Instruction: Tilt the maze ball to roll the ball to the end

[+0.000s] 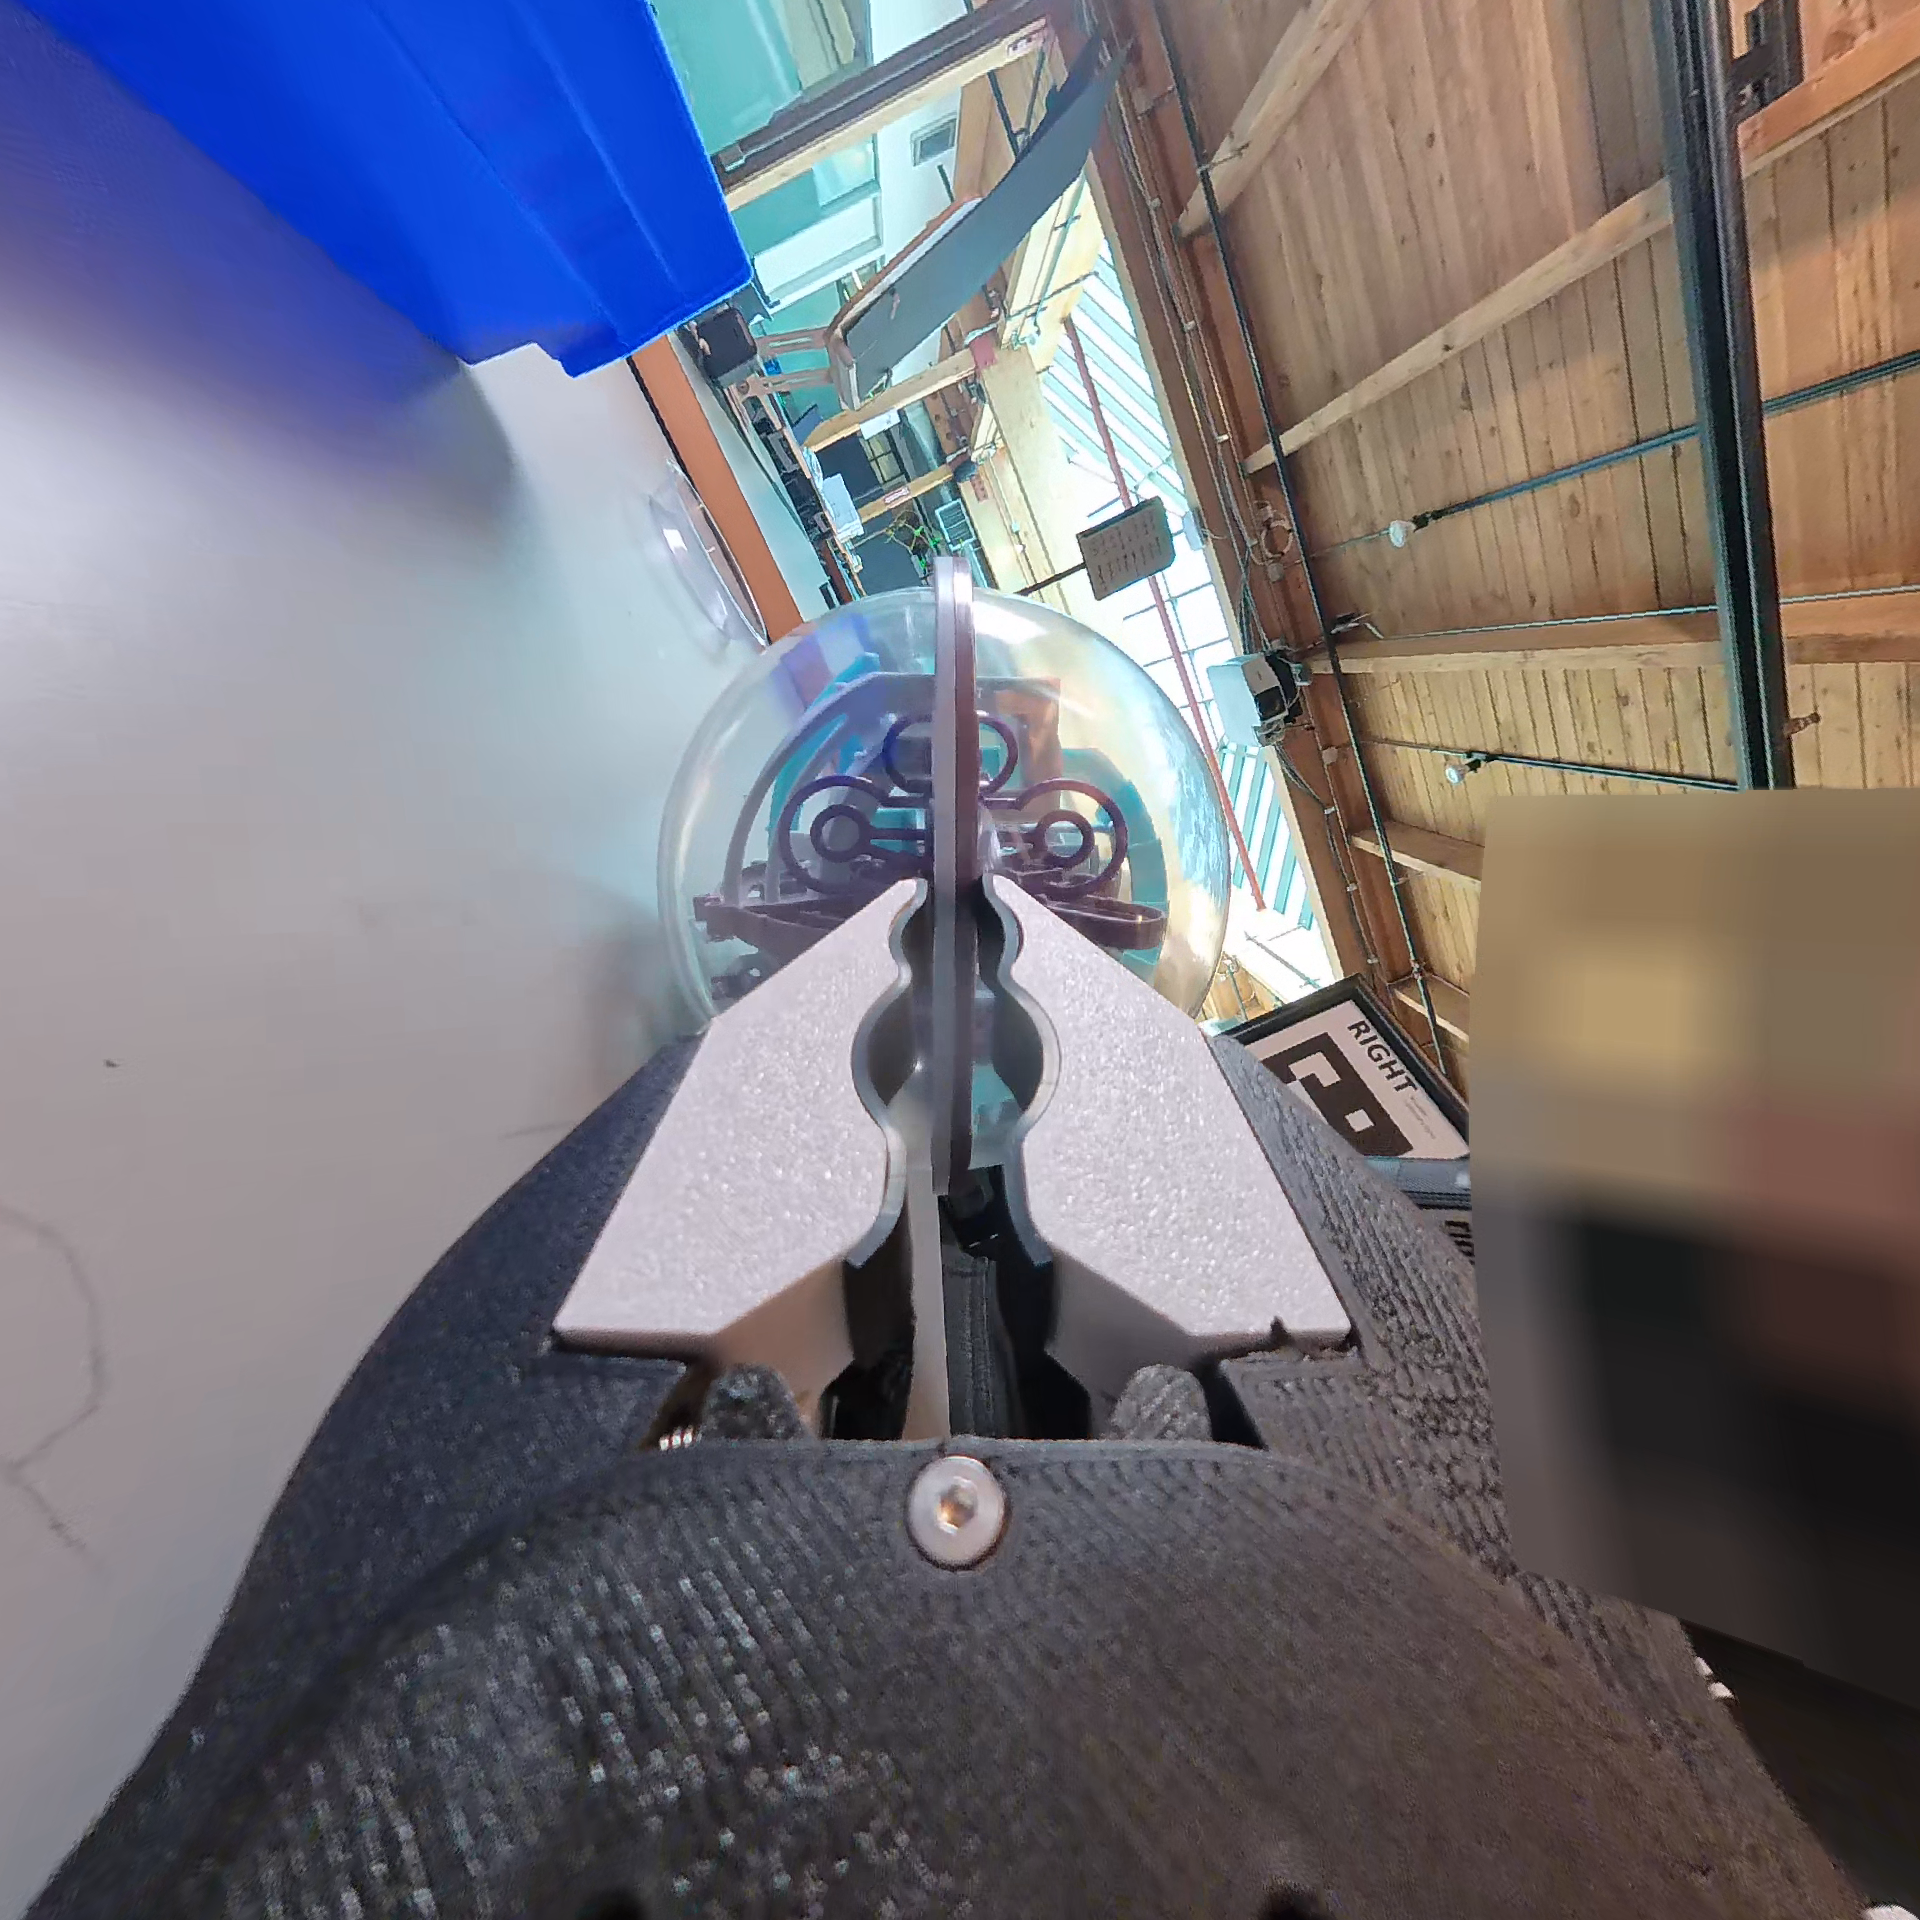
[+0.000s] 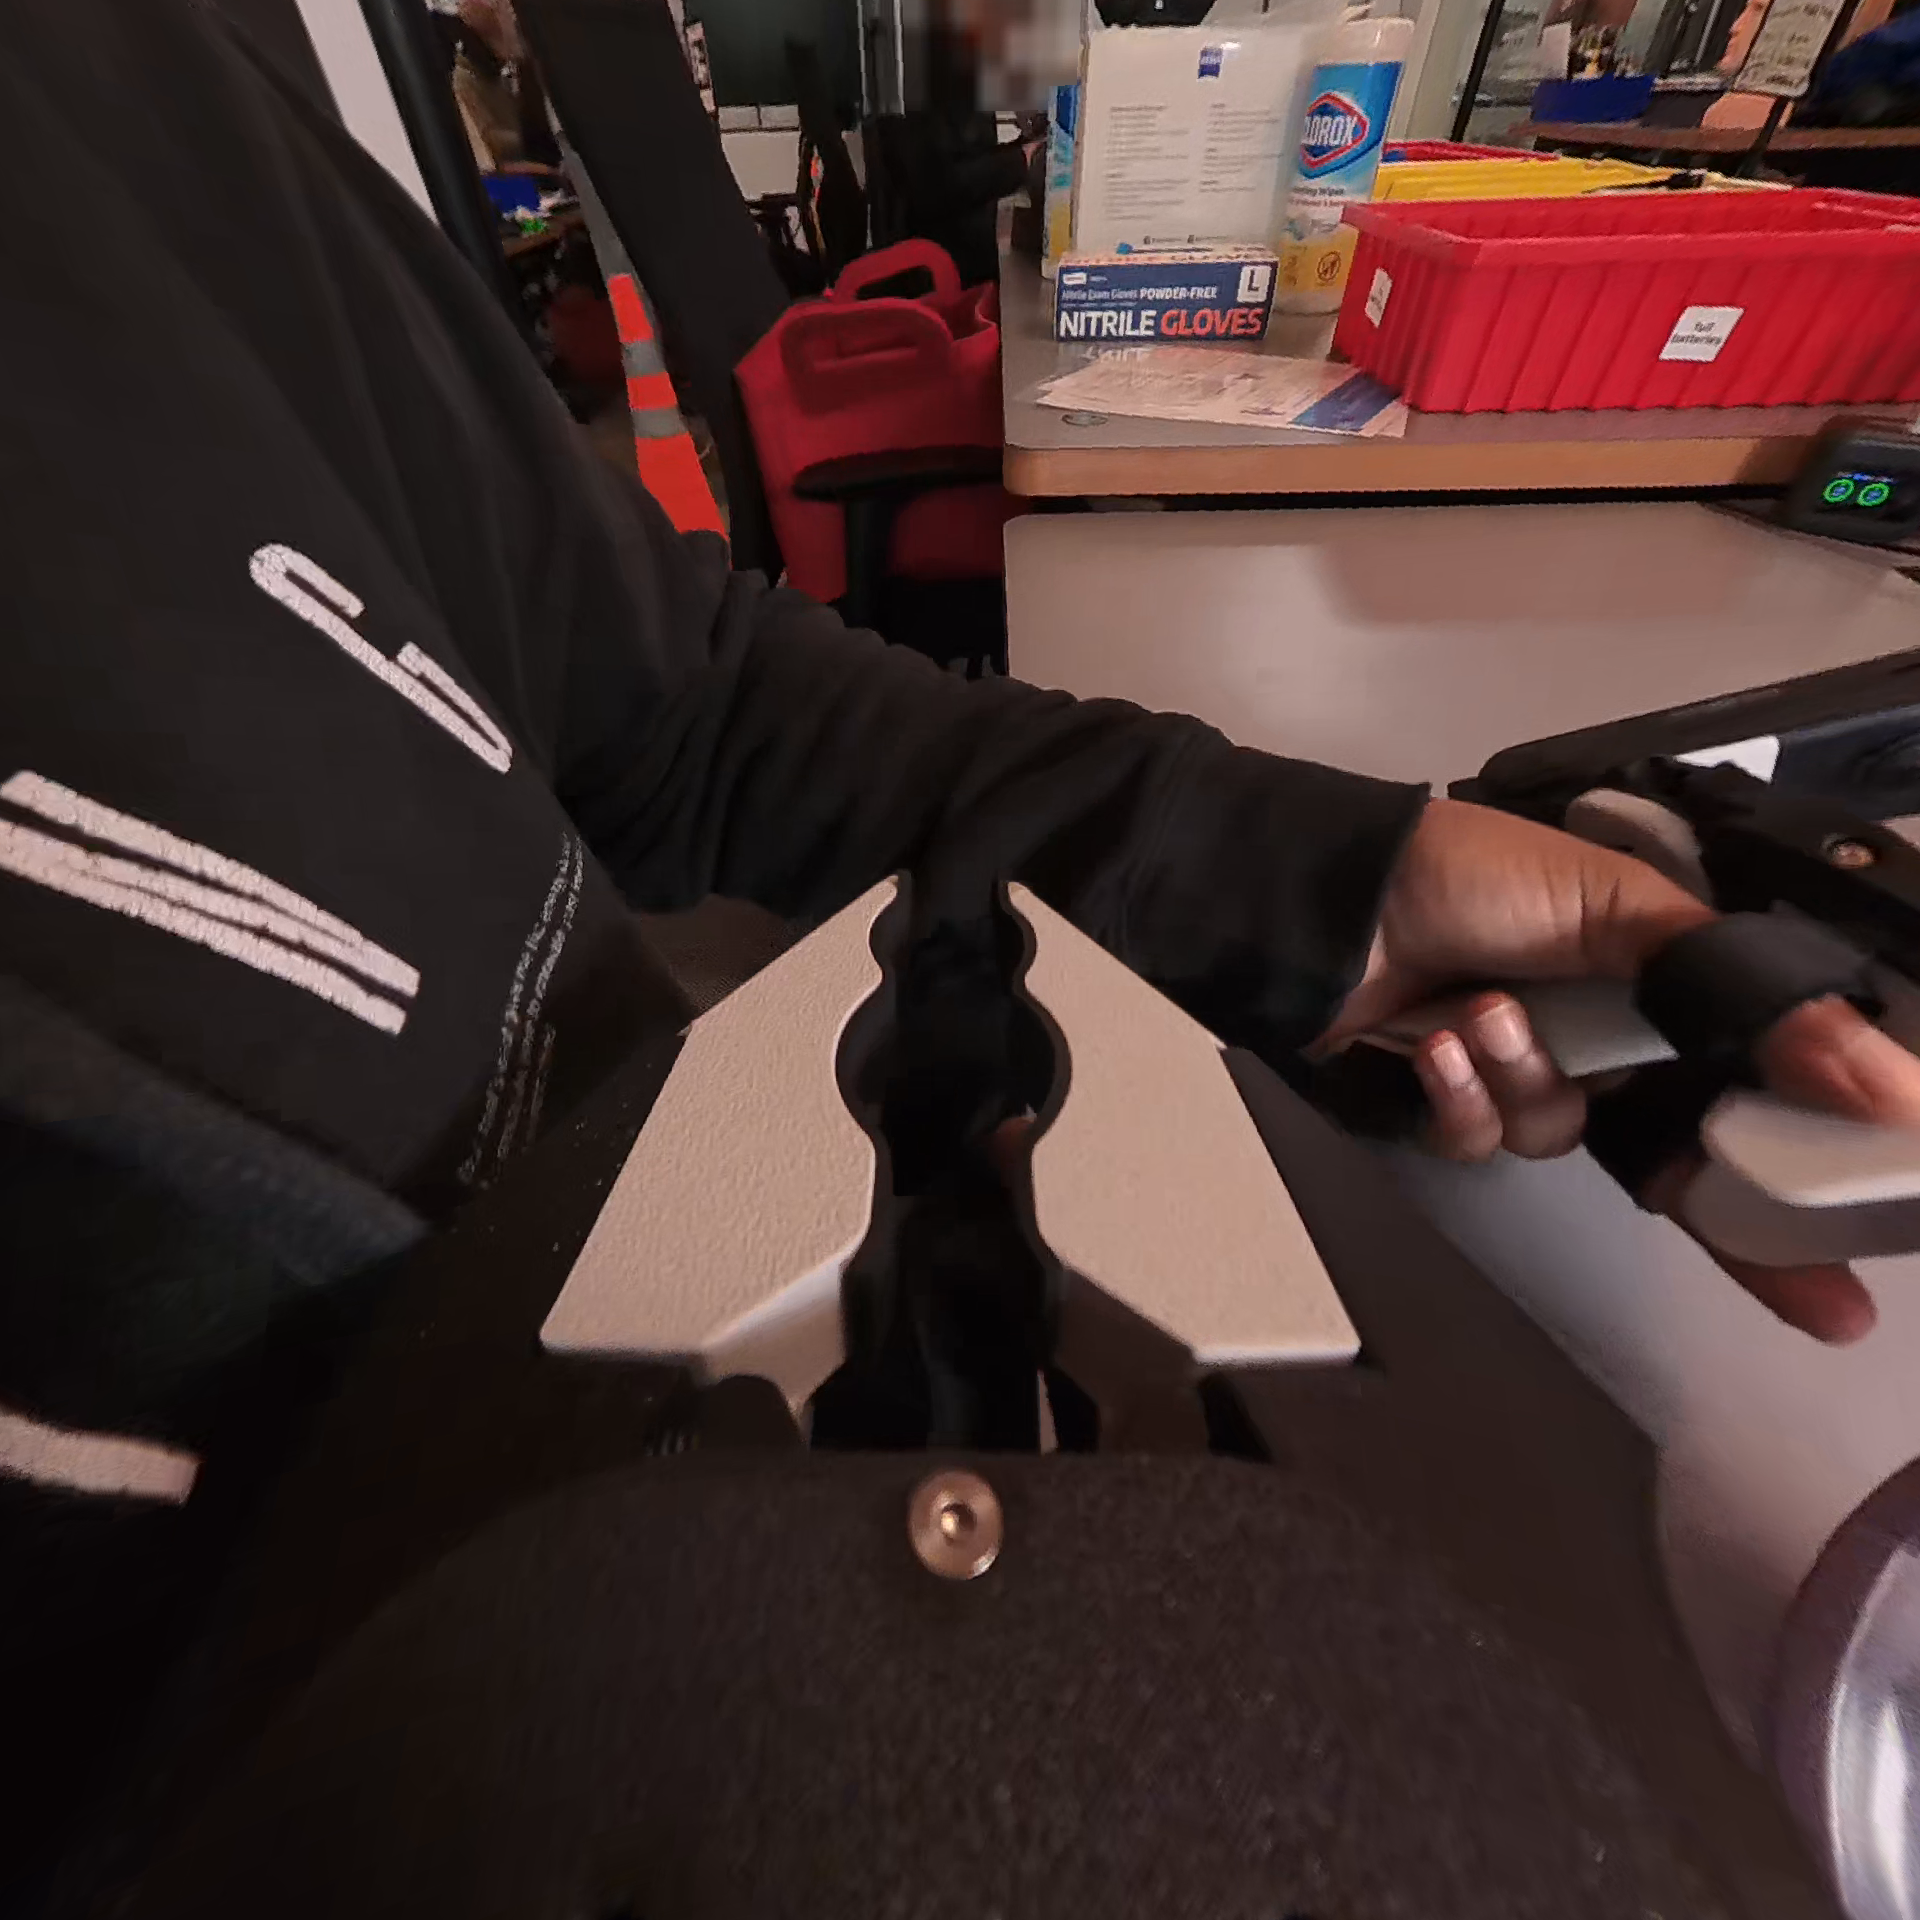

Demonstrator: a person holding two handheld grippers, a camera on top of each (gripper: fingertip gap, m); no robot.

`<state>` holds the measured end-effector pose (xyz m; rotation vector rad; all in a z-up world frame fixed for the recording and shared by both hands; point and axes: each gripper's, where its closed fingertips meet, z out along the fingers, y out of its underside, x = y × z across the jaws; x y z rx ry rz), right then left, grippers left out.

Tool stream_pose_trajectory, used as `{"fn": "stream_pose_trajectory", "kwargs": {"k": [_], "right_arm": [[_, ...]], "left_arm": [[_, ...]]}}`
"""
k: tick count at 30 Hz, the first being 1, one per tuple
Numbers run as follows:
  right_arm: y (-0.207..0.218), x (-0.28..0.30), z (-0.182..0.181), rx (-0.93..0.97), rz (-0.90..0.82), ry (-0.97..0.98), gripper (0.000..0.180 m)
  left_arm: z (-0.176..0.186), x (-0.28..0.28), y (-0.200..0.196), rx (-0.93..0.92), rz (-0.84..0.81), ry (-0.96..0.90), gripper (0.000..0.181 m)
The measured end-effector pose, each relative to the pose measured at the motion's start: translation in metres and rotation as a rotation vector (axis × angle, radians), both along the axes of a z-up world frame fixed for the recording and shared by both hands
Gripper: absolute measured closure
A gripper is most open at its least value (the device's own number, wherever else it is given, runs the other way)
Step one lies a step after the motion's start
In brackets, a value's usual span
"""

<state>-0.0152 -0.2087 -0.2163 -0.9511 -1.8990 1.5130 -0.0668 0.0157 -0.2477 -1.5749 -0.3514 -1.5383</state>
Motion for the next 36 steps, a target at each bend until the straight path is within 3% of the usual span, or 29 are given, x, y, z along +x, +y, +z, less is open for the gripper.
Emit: {"fn": "stream_pose_trajectory", "kwargs": {"k": [7,10,15,25,29,31,36], "right_arm": [[0.019,0.007,-0.007,0.065,-0.164,0.028,0.173],[0.026,0.010,0.000,0.077,-0.198,0.062,0.167],[0.033,0.019,0.003,0.034,-0.164,0.078,0.146],[0.035,0.026,0.012,0.134,-0.196,0.180,0.158],[0.034,0.023,0.011,0.136,-0.189,0.157,0.154],[0.039,0.017,0.005,0.122,-0.199,0.123,0.140],[0.063,0.012,0.014,-0.085,-0.201,0.124,0.137]], "left_arm": [[0.001,0.001,-0.002,0.008,0.002,0.014,0.175],[0.001,0.001,-0.002,0.011,0.003,0.019,0.175],[0.001,0.001,-0.002,0.017,0.004,0.026,0.175],[0.001,0.006,-0.002,0.024,-0.010,0.045,0.175],[0.001,0.006,-0.003,0.025,-0.010,0.044,0.175],[0.000,0.005,-0.002,0.024,-0.010,0.038,0.175],[0.002,0.005,-0.003,0.033,-0.007,0.037,0.175]]}}
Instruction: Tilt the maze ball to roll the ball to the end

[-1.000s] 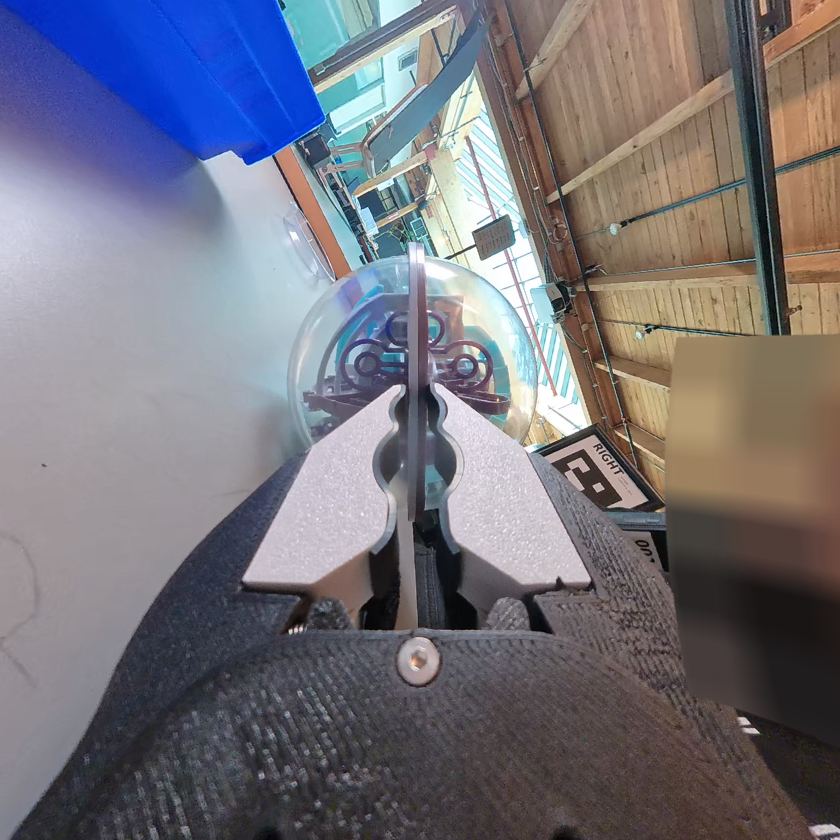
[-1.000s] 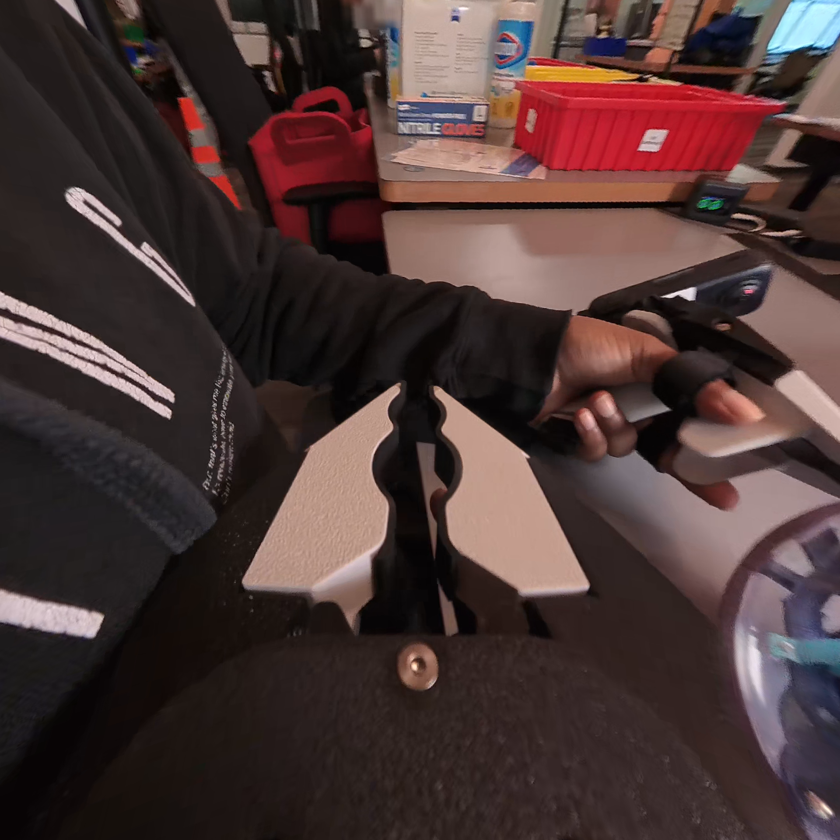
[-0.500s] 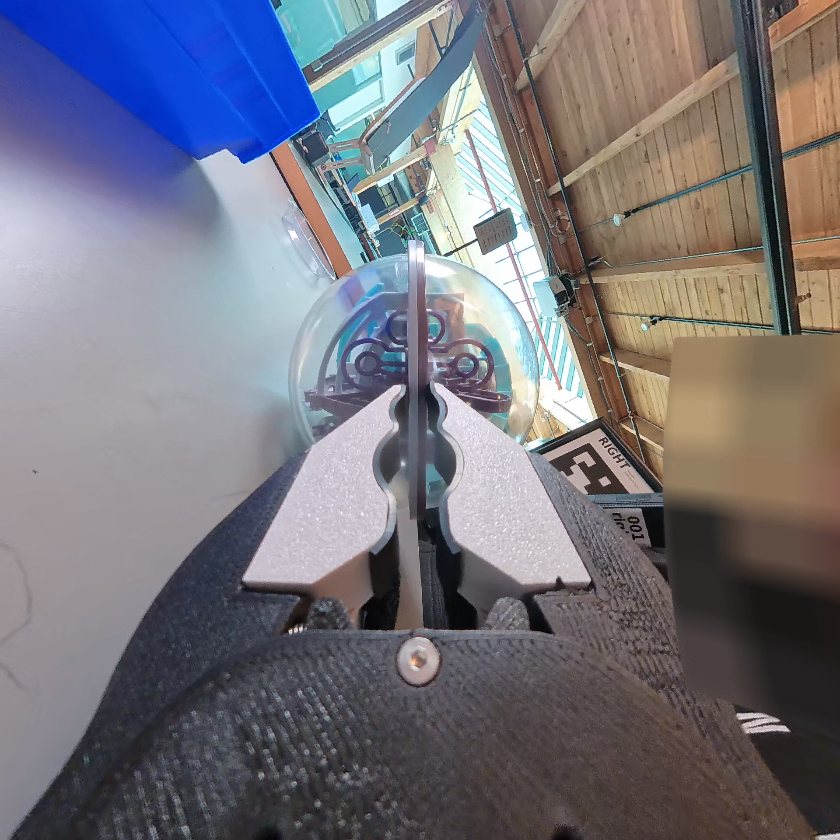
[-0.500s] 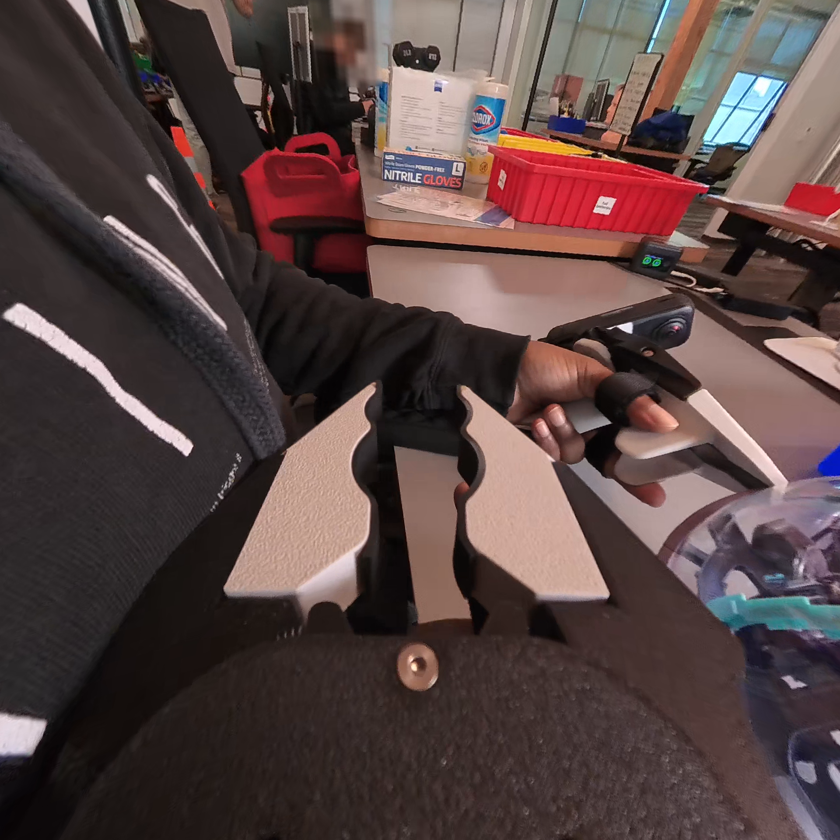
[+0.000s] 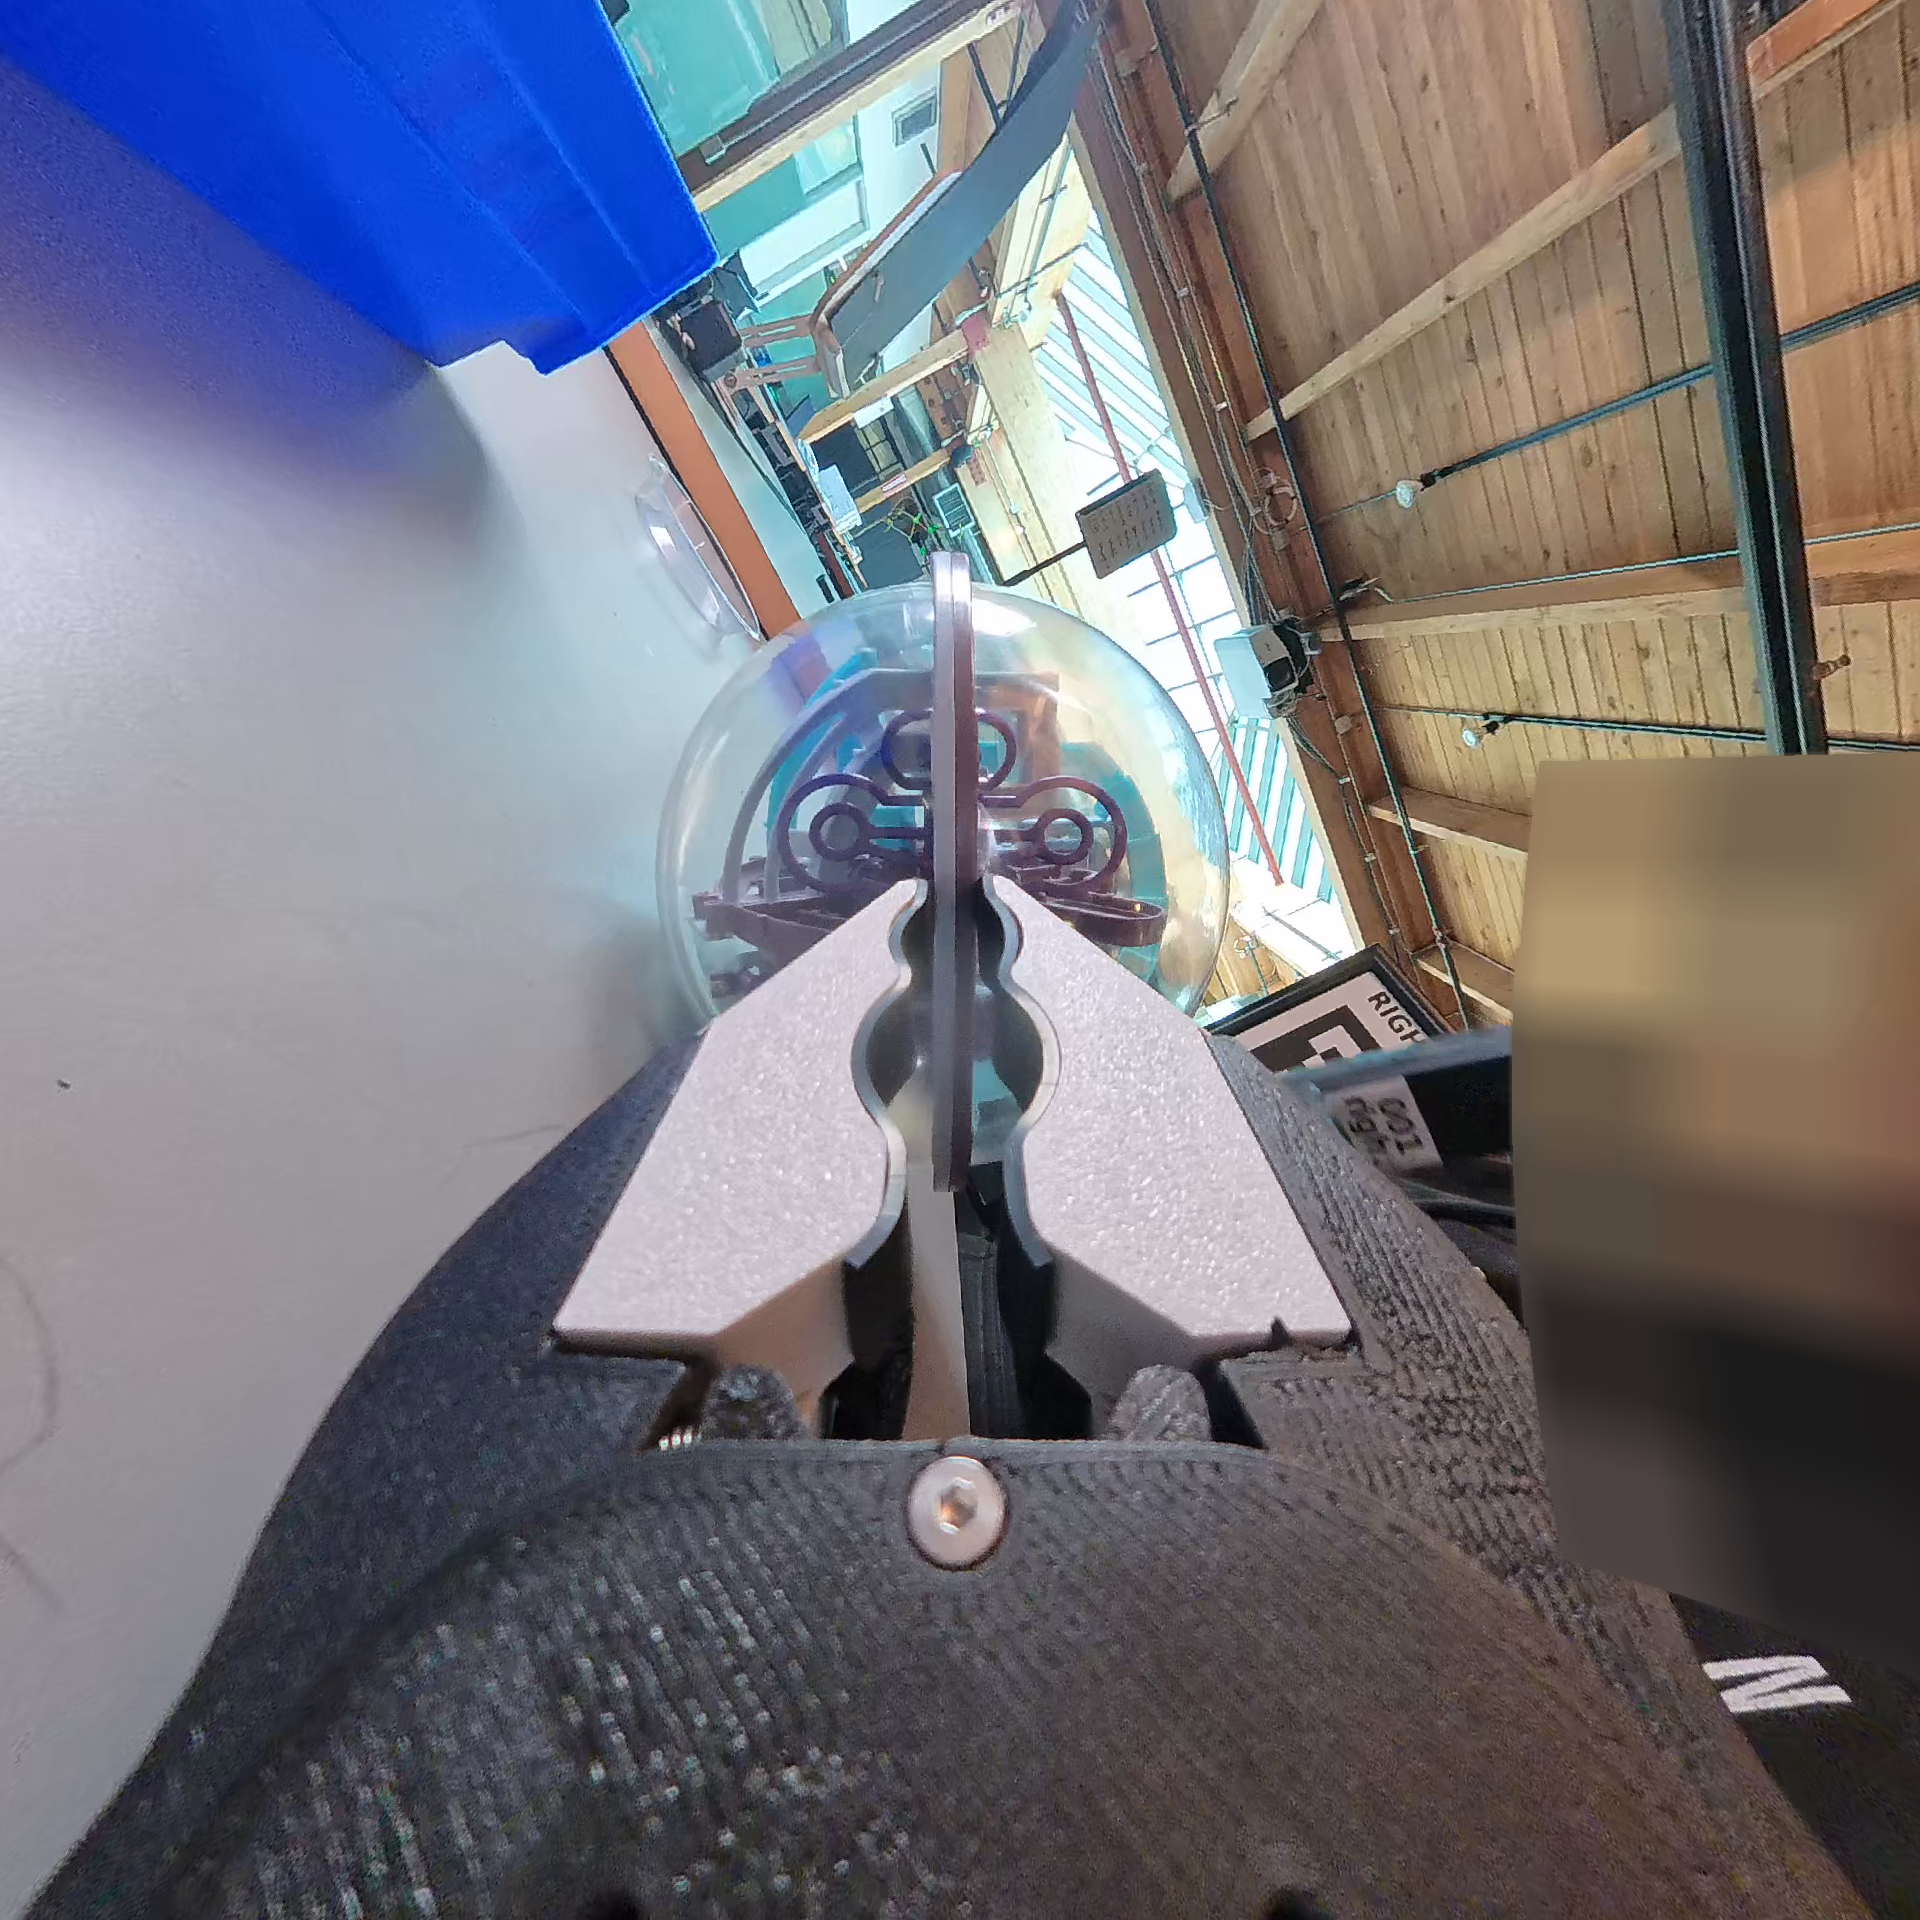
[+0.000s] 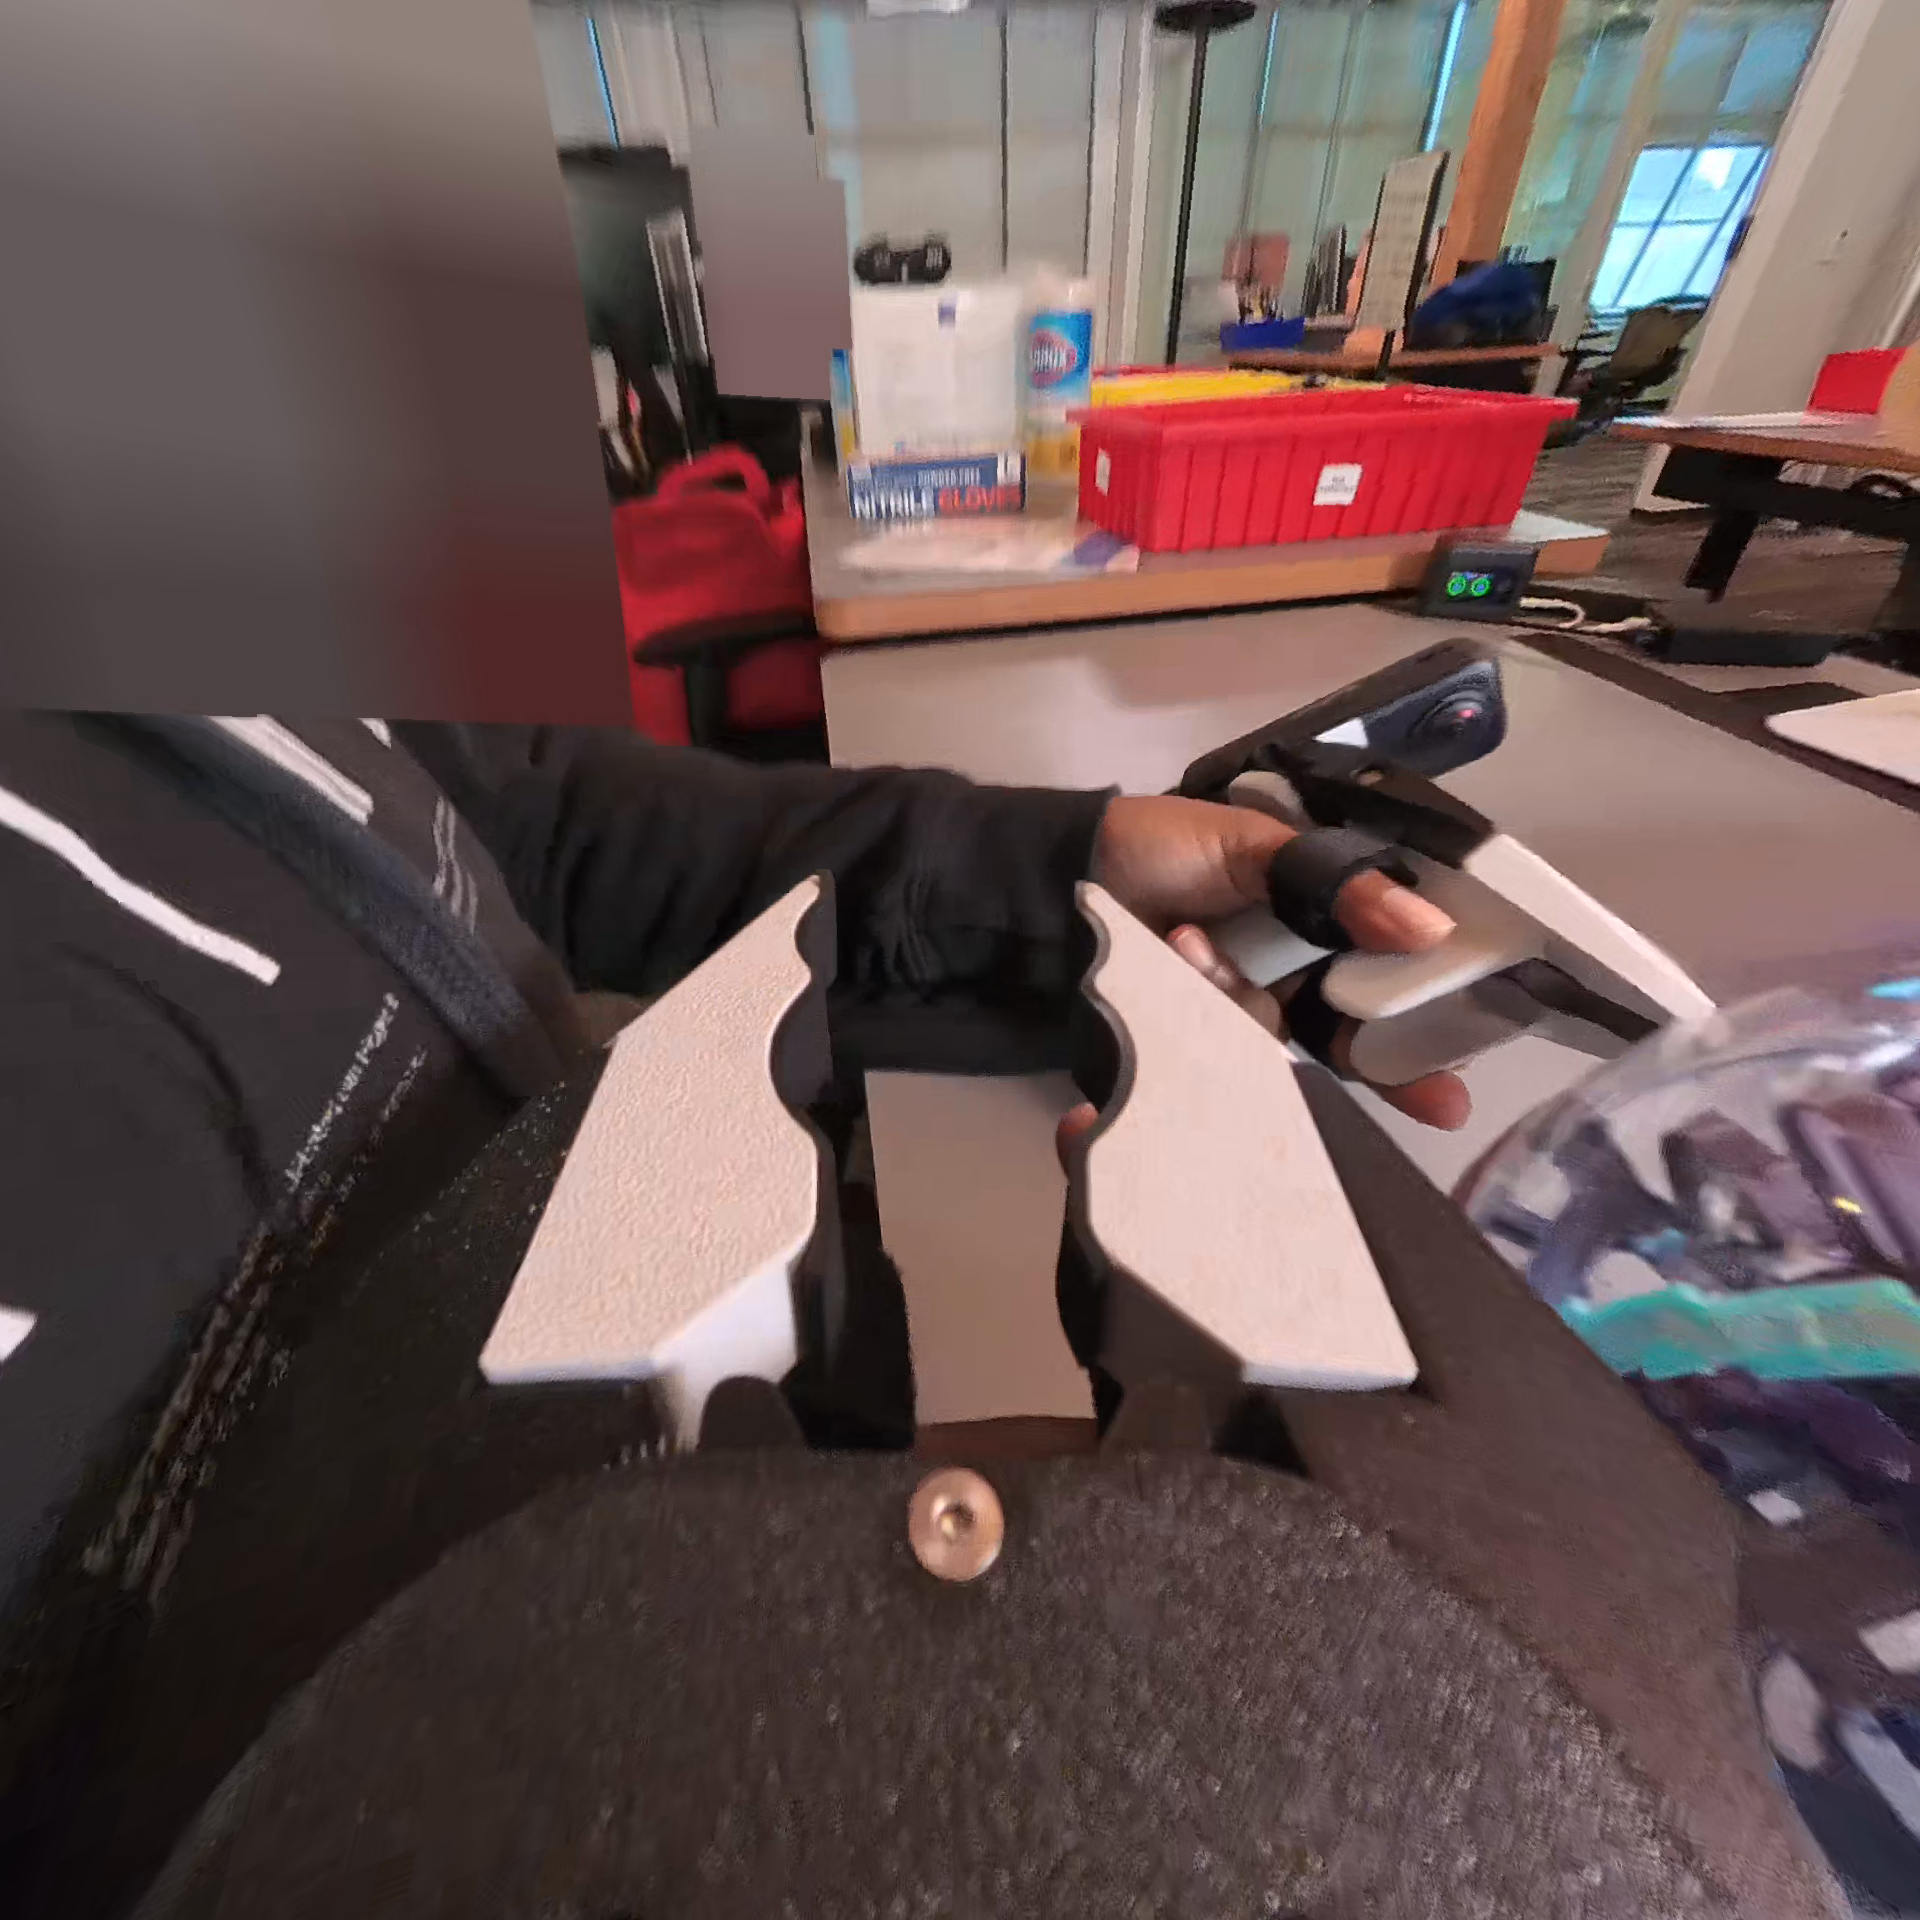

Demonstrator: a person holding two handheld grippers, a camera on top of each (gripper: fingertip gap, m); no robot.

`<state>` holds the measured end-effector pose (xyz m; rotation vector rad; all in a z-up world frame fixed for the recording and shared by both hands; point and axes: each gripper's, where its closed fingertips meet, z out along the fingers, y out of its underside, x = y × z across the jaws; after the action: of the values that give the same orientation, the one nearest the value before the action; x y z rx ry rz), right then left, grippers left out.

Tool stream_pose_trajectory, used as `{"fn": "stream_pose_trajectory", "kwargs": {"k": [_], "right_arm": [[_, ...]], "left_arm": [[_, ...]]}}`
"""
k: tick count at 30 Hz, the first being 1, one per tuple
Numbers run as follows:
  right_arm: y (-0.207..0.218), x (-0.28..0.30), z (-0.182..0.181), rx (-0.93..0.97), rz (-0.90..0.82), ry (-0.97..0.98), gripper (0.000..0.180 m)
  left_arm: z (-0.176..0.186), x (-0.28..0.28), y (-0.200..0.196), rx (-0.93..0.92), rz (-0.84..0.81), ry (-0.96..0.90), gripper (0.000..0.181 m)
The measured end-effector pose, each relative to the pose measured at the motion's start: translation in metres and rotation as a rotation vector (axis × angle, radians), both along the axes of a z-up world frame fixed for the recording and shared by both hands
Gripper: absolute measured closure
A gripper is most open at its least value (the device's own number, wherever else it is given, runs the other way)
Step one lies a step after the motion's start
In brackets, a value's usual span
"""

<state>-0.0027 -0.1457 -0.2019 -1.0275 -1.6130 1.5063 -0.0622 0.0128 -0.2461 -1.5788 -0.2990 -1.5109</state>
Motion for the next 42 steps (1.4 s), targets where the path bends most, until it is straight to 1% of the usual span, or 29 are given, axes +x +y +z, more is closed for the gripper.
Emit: {"fn": "stream_pose_trajectory", "kwargs": {"k": [1,3,5,7,8,10,13,16,21,27,31,36,40,42], "right_arm": [[0.010,0.001,0.007,-0.045,-0.005,0.015,0.133],[0.038,0.005,0.025,-0.082,-0.064,0.076,0.133],[0.068,0.017,0.042,-0.064,-0.121,0.147,0.131],[0.103,0.029,0.049,-0.035,-0.201,0.162,0.126],[0.119,0.035,0.049,-0.022,-0.238,0.152,0.123],[0.152,0.047,0.046,0.008,-0.322,0.127,0.123],[0.199,0.062,0.031,0.091,-0.457,0.080,0.120],[0.228,0.070,0.010,0.125,-0.517,0.003,0.117],[0.241,0.076,-0.025,0.050,-0.469,-0.138,0.118],[0.242,0.073,-0.043,-0.024,-0.420,-0.190,0.125],[0.243,0.070,-0.050,0.000,-0.431,-0.205,0.136],[0.249,0.065,-0.051,0.009,-0.462,-0.216,0.152],[0.247,0.062,-0.052,-0.002,-0.436,-0.224,0.174],[0.247,0.061,-0.053,0.021,-0.444,-0.220,0.176]], "left_arm": [[0.001,0.000,0.000,0.003,0.001,0.000,0.175],[0.001,0.000,0.000,0.007,0.004,0.001,0.175],[0.002,-0.001,0.000,0.007,0.007,-0.001,0.175],[0.001,-0.002,0.000,0.006,0.008,-0.004,0.175],[0.001,-0.002,0.000,0.005,0.008,-0.005,0.175],[0.001,-0.002,0.000,0.005,0.008,-0.004,0.175],[0.001,-0.002,0.000,0.007,0.013,0.002,0.175],[0.000,-0.004,0.002,0.000,0.026,-0.006,0.175],[0.000,-0.006,0.002,0.002,0.033,-0.007,0.175],[0.001,-0.007,0.002,0.006,0.038,-0.011,0.175],[0.002,-0.007,0.002,0.010,0.039,-0.022,0.175],[0.003,-0.006,0.001,0.013,0.029,-0.023,0.175],[0.003,-0.003,0.000,0.019,0.026,-0.006,0.175],[0.004,-0.003,0.000,0.022,0.024,-0.002,0.175]]}}
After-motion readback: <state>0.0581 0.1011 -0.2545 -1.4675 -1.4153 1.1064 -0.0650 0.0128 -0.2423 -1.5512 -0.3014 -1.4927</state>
